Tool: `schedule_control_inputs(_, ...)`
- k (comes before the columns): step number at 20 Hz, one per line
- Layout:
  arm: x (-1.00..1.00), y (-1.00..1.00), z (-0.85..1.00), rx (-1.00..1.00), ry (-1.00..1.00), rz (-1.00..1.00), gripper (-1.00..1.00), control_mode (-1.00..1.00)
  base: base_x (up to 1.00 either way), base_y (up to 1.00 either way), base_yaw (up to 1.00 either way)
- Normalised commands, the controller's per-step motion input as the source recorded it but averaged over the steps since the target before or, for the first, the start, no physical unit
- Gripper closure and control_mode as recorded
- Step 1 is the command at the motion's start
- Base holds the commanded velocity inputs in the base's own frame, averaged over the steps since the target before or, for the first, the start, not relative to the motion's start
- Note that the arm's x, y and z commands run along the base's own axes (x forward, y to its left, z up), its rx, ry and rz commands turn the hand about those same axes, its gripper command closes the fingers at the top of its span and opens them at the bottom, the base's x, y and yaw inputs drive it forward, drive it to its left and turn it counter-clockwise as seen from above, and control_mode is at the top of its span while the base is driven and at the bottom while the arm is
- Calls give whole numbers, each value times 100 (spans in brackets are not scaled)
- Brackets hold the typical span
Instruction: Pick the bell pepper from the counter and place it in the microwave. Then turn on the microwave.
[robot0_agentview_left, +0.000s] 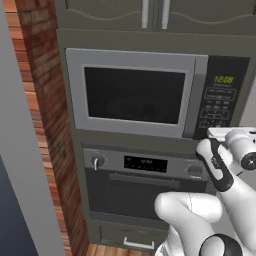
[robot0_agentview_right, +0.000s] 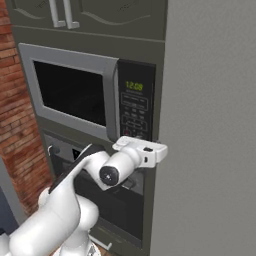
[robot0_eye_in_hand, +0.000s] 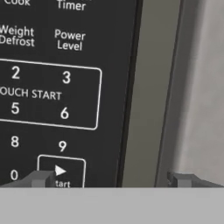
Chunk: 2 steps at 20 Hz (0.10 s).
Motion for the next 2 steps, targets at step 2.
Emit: schedule_control_inputs(2,24,0,-4,0,0,0,-100,-100,0,0,0)
